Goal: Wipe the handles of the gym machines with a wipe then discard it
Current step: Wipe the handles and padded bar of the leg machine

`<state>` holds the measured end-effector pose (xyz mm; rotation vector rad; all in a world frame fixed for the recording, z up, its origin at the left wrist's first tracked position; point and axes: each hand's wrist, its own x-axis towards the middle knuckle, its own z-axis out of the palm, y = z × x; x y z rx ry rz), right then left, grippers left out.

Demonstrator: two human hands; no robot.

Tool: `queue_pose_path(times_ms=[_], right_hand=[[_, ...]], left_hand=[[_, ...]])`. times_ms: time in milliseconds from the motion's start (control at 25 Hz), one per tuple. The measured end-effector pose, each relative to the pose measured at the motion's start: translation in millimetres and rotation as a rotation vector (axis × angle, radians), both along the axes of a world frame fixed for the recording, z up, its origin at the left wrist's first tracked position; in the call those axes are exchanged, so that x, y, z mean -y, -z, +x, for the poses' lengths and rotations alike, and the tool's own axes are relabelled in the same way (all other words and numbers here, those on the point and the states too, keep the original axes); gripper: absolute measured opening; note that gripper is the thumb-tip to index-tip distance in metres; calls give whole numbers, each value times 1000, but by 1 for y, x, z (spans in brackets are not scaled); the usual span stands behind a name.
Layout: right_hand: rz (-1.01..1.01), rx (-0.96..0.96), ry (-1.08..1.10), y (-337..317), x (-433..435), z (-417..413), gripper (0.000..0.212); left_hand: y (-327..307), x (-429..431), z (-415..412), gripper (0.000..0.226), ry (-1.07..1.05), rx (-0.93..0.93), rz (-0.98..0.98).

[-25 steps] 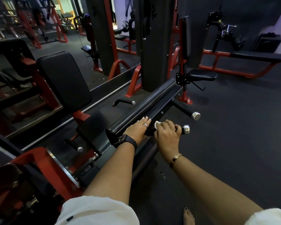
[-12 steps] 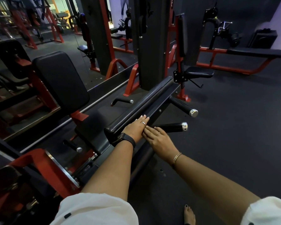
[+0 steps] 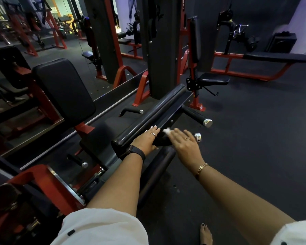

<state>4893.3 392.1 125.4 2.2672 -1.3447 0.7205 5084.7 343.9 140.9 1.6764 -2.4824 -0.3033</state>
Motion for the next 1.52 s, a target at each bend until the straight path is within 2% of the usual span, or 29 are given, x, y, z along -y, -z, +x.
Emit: queue_pose_path(times_ms=[80, 120, 200, 240, 400, 560, 600, 680, 720, 880, 920, 1000, 1040, 1120, 1200, 1240, 1360, 1440, 1520], right_hand=[[-9, 100, 106, 4, -3, -8, 55], [-14, 69, 56, 9, -6, -7, 53], [-42, -121, -126, 12, -10, -10, 48], [-63, -167, -140, 10, -6, -18, 48], [-69, 133, 189, 5, -3, -46, 50], [-42, -119, -20, 12, -17, -48, 57], [-35, -93, 40, 7, -14, -52, 58], [7, 84, 242, -2, -11, -59, 55], [5, 141, 265, -4, -11, -60, 54], [-31, -3, -15, 5, -21, -66, 57], [-6, 82, 28, 1, -18, -71, 55], [94, 430, 188, -8, -10, -77, 54], [132, 537, 174, -9, -9, -79, 56], [159, 489, 18, 2, -13, -74, 59], [196, 371, -99, 10, -19, -68, 59], [219, 375, -116, 8, -15, -68, 56], [449, 472, -32, -3, 5, -66, 51], [560, 662, 13, -2, 8, -66, 49], [460, 781, 72, 6, -3, -60, 49]], left_hand=[[-1, 0, 1, 84, -8, 3, -3], [-1, 1, 1, 84, -1, 1, -6], [-2, 0, -1, 84, 4, 2, -2], [-4, -1, -2, 84, 0, 3, 7], [-5, -1, -1, 85, -6, 1, 28], [-6, -3, -1, 85, -8, -4, 28], [-6, -3, -2, 85, -5, -3, 24], [-6, -4, -2, 85, -5, 3, 12], [-7, -5, -2, 85, -6, 7, 11], [-6, -7, -1, 84, 11, 24, -5], [-5, -8, -1, 86, 18, 47, -14], [-4, -8, -1, 91, 38, 120, -15], [-3, -8, 0, 92, 42, 159, -22], [-2, -10, -2, 93, 56, 260, -86], [-1, -14, -8, 92, 95, 374, -241], [0, -17, -14, 91, 113, 367, -308], [2, -26, -48, 89, 156, 197, -288], [9, -31, -71, 89, 178, 133, -245], [17, -35, -81, 89, 138, 93, -258]])
